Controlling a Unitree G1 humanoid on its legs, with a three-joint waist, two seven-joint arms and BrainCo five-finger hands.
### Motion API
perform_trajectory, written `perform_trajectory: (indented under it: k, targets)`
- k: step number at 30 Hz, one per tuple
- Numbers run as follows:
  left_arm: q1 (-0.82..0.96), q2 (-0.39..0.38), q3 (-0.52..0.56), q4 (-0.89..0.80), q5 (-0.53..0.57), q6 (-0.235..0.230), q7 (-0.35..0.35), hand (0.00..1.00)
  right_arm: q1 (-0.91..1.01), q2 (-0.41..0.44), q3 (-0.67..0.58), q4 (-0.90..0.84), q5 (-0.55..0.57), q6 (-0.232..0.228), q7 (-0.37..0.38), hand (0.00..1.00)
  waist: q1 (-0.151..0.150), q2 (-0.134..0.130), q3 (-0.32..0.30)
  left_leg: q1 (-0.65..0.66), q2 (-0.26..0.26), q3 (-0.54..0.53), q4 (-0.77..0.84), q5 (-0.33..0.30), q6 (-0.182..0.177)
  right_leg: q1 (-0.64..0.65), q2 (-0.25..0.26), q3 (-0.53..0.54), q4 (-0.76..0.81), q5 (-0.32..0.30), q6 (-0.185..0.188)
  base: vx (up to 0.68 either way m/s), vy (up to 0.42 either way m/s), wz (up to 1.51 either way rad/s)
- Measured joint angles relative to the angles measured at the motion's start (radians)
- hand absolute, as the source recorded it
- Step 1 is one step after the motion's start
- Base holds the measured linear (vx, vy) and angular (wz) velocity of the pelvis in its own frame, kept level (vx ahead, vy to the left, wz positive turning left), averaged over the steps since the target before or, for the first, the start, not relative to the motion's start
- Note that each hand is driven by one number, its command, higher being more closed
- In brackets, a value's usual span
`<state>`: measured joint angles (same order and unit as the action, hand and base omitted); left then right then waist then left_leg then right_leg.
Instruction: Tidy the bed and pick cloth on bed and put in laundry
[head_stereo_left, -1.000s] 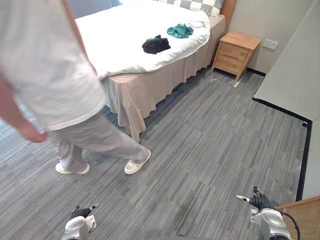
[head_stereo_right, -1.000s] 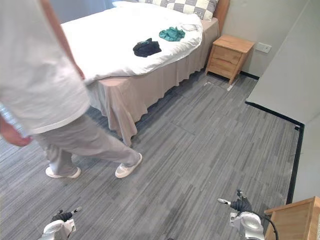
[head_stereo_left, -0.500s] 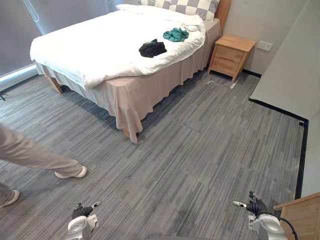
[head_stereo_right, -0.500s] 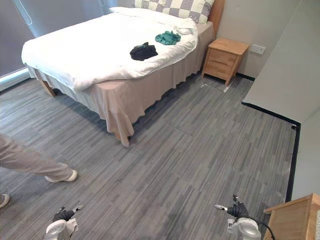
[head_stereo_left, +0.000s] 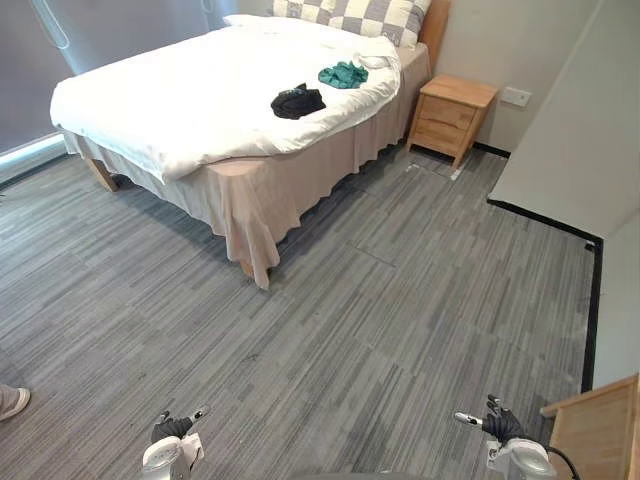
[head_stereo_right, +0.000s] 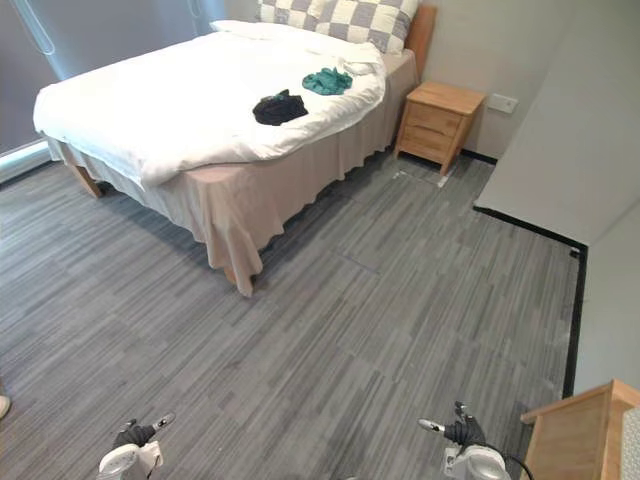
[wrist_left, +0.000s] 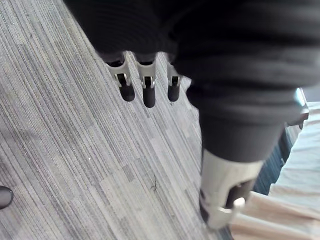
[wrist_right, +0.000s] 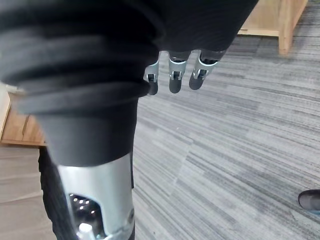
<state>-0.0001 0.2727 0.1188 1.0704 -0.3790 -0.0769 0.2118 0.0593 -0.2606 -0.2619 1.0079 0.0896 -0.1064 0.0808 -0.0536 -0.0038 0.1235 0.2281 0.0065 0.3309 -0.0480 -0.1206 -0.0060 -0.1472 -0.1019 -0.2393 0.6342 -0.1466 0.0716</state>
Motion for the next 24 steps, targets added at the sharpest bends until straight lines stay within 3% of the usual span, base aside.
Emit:
perform_trajectory:
  k: [1,3,4,6,7,8,9,10,11,12,13,14,15,16,17,18,19,20,21,22,24]
  targets:
    - [0.005,0.005,0.0,0.001,0.003,0.003,0.0,0.0,0.001,0.014,-0.001,0.023,0.0,0.002,0.002,0.0,-0.004,-0.017,0.01,0.021,-0.011,-0.014,0.001,-0.01,0.004,-0.023,-0.021,-0.005,0.073,-0.001,0.0,0.05,0.011,-0.03]
    - [0.007,0.006,-0.002,0.003,0.005,0.01,0.0,0.0,0.007,0.027,-0.001,0.051,0.0,0.006,0.008,0.0,-0.008,-0.023,0.015,0.034,-0.004,-0.022,0.018,-0.026,0.005,-0.048,-0.015,0.006,0.11,-0.051,0.019,0.11,-0.022,0.04]
    - [0.004,0.005,-0.009,0.003,0.009,0.018,-0.002,0.0,0.007,0.028,-0.001,0.068,0.003,0.007,0.012,0.0,-0.012,-0.016,0.025,0.03,0.015,-0.029,0.046,-0.042,0.001,-0.063,0.0,0.005,0.09,-0.078,0.013,0.23,-0.072,0.21]
    - [-0.003,0.007,-0.019,0.003,0.028,0.021,-0.006,0.0,0.009,0.027,-0.007,0.067,0.039,0.007,0.013,0.0,-0.025,-0.005,0.042,0.013,0.058,-0.049,0.088,-0.069,-0.014,-0.093,0.032,-0.007,-0.066,-0.07,0.0,0.26,-0.099,0.25]
    - [-0.012,0.009,-0.017,0.002,0.035,0.023,-0.017,0.0,0.009,0.025,-0.01,0.058,0.048,0.007,0.013,0.0,-0.027,-0.007,0.053,0.015,0.075,-0.056,0.091,-0.079,-0.03,-0.109,0.043,-0.011,-0.229,-0.007,-0.01,0.31,-0.14,0.2]
    - [-0.017,0.01,-0.01,0.002,0.039,0.021,-0.025,0.0,0.014,0.027,-0.011,0.04,0.067,0.01,0.012,0.0,-0.031,-0.017,0.063,0.022,0.082,-0.067,0.089,-0.09,-0.046,-0.119,0.04,-0.006,-0.401,0.081,0.013,0.33,-0.16,0.22]
    - [-0.018,0.009,-0.001,0.002,0.043,0.018,-0.027,0.0,0.021,0.03,-0.011,0.024,0.071,0.012,0.012,0.0,-0.031,-0.026,0.066,0.025,0.081,-0.069,0.089,-0.098,-0.058,-0.133,0.03,0.001,-0.455,0.116,0.03,0.35,-0.217,0.26]
    - [-0.012,0.01,0.025,0.003,0.042,0.014,-0.043,0.0,0.031,0.038,-0.017,0.001,0.07,0.012,0.009,0.0,-0.03,-0.056,0.08,0.047,0.07,-0.072,0.096,-0.126,-0.086,-0.157,-0.011,0.011,-0.496,0.151,0.051,0.38,-0.287,0.23]
    - [0.003,0.009,0.046,0.003,0.042,0.012,-0.049,0.0,0.046,0.05,-0.045,-0.008,0.067,0.011,0.004,0.0,-0.03,-0.069,0.088,0.081,0.073,-0.08,0.123,-0.175,-0.102,-0.159,-0.042,0.018,-0.495,0.165,0.039,0.54,-0.4,0.2]
    - [0.018,-0.001,0.065,0.003,0.045,-0.001,-0.062,0.0,0.054,0.051,-0.067,-0.008,0.067,0.012,0.0,0.0,-0.03,-0.048,0.088,0.108,0.106,-0.089,0.158,-0.234,-0.096,-0.183,-0.04,0.007,-0.406,0.224,-0.007,0.52,-0.365,0.18]
    - [0.025,-0.006,0.067,0.003,0.046,-0.007,-0.064,0.0,0.058,0.05,-0.075,-0.01,0.068,0.012,-0.001,0.0,-0.037,-0.024,0.077,0.109,0.133,-0.092,0.165,-0.258,-0.069,-0.206,-0.028,-0.004,-0.337,0.223,-0.014,0.59,-0.397,0.36]
    - [0.044,-0.016,0.071,0.001,0.045,-0.013,-0.066,0.0,0.074,0.04,-0.078,-0.012,0.068,0.013,0.003,0.0,-0.05,0.015,0.034,0.112,0.17,-0.1,0.179,-0.284,0.006,-0.244,-0.001,-0.028,-0.241,0.177,-0.059,0.66,-0.397,0.2]
    - [0.047,-0.023,0.081,-0.005,0.044,-0.028,-0.073,0.0,0.063,0.035,-0.087,-0.006,0.066,0.021,0.006,0.0,-0.04,0.043,0.036,0.079,0.202,-0.108,0.296,-0.218,-0.019,-0.241,0.03,-0.031,-0.209,0.123,-0.13,0.66,-0.418,-0.03]
    - [0.048,-0.029,0.089,-0.006,0.043,-0.028,-0.083,0.0,0.049,0.034,-0.088,-0.01,0.062,0.02,0.008,0.0,-0.028,0.053,0.041,0.029,0.229,-0.1,0.408,-0.166,-0.087,-0.23,0.045,-0.028,-0.21,0.105,-0.139,0.68,-0.394,-0.45]
    - [0.052,-0.043,0.091,-0.006,0.042,-0.03,-0.088,0.0,0.031,0.027,-0.085,-0.014,0.046,0.012,0.014,0.0,-0.014,0.064,0.057,-0.082,0.271,-0.119,0.669,-0.057,-0.104,-0.182,0.076,-0.018,-0.239,0.07,-0.157,0.68,-0.354,-0.37]
    - [0.059,-0.064,0.091,-0.009,0.042,-0.042,-0.092,0.0,0.027,0.015,-0.078,-0.01,0.024,0.005,0.016,0.0,-0.005,0.088,0.071,-0.194,0.301,-0.161,0.923,-0.051,-0.112,-0.102,0.113,-0.013,-0.289,0.052,-0.169,0.69,-0.305,-0.25]
    - [0.067,-0.072,0.091,-0.013,0.042,-0.047,-0.096,0.0,0.027,0.014,-0.072,-0.009,0.014,0.002,0.015,0.0,0.0,0.093,0.076,-0.239,0.302,-0.175,1.022,-0.062,-0.115,-0.053,0.127,-0.011,-0.316,0.043,-0.176,0.81,-0.27,-0.12]
    - [0.096,-0.08,0.09,-0.037,0.043,-0.048,-0.112,0.0,0.021,0.018,-0.042,-0.009,-0.011,-0.01,0.015,0.0,0.013,0.073,0.092,-0.327,0.277,-0.186,1.126,-0.095,-0.106,0.062,0.137,-0.006,-0.365,0.013,-0.181,0.64,-0.199,-0.11]
    - [0.109,-0.083,0.09,-0.047,0.042,-0.05,-0.118,0.0,0.02,0.019,-0.034,-0.01,-0.011,-0.019,0.018,0.0,0.021,0.06,0.096,-0.36,0.259,-0.178,1.117,-0.103,-0.103,0.102,0.137,-0.005,-0.384,0.003,-0.176,0.72,-0.24,-0.23]
    - [0.133,-0.098,0.09,-0.063,0.041,-0.066,-0.132,0.0,0.016,0.016,-0.031,-0.013,-0.011,-0.045,0.018,0.0,0.051,0.044,0.102,-0.448,0.218,-0.132,1.021,-0.117,-0.08,0.192,0.143,0.001,-0.45,-0.005,-0.175,0.44,-0.166,-0.27]
    - [0.144,-0.116,0.091,-0.075,0.035,-0.075,-0.136,0.0,-0.003,0.007,-0.03,-0.019,-0.012,-0.051,0.019,0.0,0.074,0.038,0.1,-0.518,0.199,-0.04,0.852,-0.105,-0.061,0.253,0.153,0.021,-0.52,-0.008,-0.172,0.53,-0.143,-0.36]
